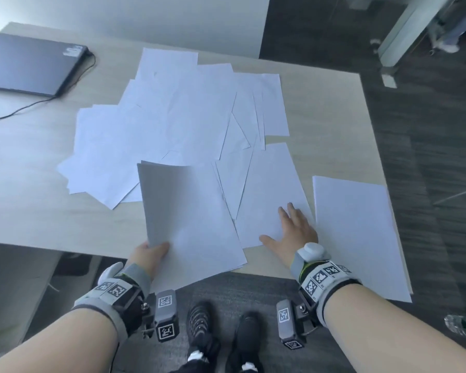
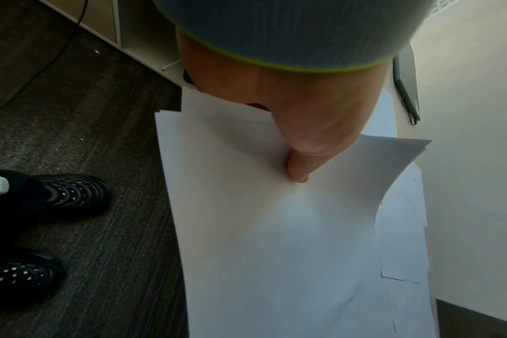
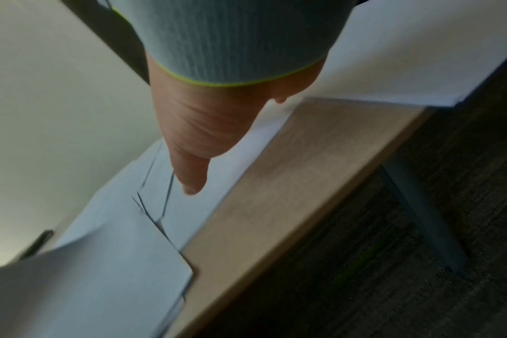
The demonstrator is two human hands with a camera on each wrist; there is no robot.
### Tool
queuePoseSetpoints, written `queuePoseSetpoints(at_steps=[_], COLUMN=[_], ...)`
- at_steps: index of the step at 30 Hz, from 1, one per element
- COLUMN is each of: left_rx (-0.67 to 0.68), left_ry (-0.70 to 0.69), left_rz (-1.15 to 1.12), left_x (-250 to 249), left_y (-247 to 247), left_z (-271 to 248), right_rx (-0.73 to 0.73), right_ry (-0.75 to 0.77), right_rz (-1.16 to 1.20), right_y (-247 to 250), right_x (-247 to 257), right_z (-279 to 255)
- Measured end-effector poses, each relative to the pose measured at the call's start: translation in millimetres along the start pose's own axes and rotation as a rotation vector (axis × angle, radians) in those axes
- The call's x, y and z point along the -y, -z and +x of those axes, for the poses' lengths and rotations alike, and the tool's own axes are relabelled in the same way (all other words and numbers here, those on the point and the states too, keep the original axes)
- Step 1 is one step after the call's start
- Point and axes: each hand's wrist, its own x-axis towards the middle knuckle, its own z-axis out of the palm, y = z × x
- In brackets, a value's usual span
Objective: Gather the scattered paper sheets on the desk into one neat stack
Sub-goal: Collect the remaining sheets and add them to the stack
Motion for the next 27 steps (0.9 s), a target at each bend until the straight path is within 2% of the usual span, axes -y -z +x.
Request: queuePoseSetpoints(at_steps=[6, 11, 16, 19, 24, 27], left_rx=[-0.043, -0.106, -0.114, -0.117, -0.091, -0.048], left_ry=[0.005, 0.008, 0.005, 0.004, -0.010, -0.039], left_rz=[-0.004, 0.017, 0.049, 0.063, 0.081, 0.097], left_x=[6, 13, 10, 6, 1, -7], left_y=[-7, 1, 2, 1, -6, -15], left_z=[8, 11, 8, 9, 17, 17], right_rx=[0.085, 0.035, -0.060, -0.087, 0.056, 0.005], right_ry=[-0.059, -0.081, -0.065, -0.007, 0.170, 0.186], right_rz=[-0.051, -0.023, -0.015, 0.000, 0.098, 0.280], right_y=[-16, -17, -9, 0, 15, 19], right_x=[11, 9, 5, -3, -20, -21], right_z=[10, 19, 26, 35, 47, 46])
